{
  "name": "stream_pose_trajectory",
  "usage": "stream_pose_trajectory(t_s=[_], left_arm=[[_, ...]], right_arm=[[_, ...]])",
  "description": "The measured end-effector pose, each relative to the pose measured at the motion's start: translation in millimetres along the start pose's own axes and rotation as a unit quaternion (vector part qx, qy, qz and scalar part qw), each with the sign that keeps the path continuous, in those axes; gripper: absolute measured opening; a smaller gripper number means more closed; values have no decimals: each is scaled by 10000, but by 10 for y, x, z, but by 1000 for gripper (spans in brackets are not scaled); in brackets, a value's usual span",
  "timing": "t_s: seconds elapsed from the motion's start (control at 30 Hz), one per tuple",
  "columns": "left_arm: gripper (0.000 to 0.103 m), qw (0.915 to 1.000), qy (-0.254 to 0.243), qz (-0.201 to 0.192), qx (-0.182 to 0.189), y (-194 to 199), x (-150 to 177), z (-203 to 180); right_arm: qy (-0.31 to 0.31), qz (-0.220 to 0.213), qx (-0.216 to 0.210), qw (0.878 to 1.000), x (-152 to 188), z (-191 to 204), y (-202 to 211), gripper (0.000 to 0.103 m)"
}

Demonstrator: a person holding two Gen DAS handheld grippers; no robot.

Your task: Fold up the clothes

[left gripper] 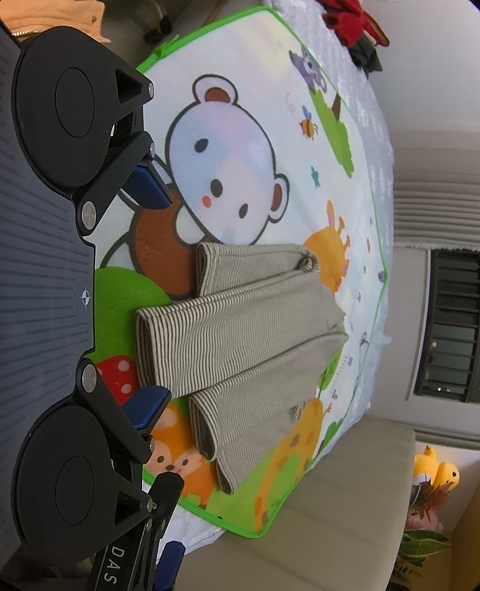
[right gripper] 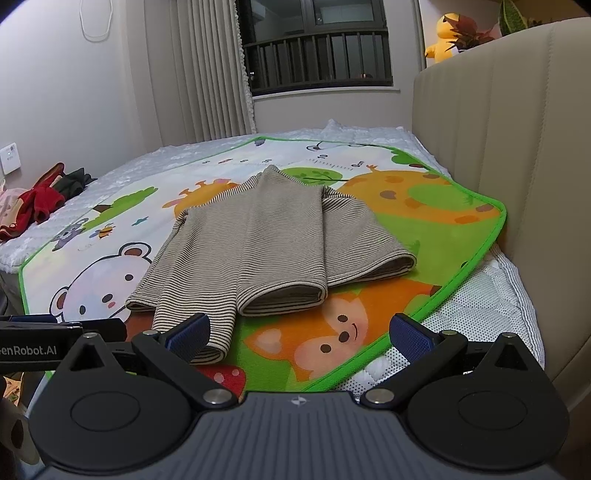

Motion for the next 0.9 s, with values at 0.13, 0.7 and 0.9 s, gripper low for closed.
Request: stream_pose_trajectory(t_s=[0.13, 0.7, 0.9], left_arm=[[103, 10000, 17, 29, -3, -25, 3, 6], [103, 9998, 62, 174, -27, -163, -14, 26], [103, 9996, 64, 276, -12, -247, -10, 38]], right_arm=[[14, 27, -5, 10000, 0, 10, -19, 103], [31, 174, -32, 9998, 9, 0, -156, 103], [21, 270, -27, 9996, 12, -14, -242, 103]])
Point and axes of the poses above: each gripper's, at about its wrist camera, not at the fingertips, and y roughly against the way its jaws point, z to its left, x to its underside, the point moved 9 cm from there along -y, roughly the way its jaws point, and after that the axes turned 3 degrees about x, right-handed, at the moved point
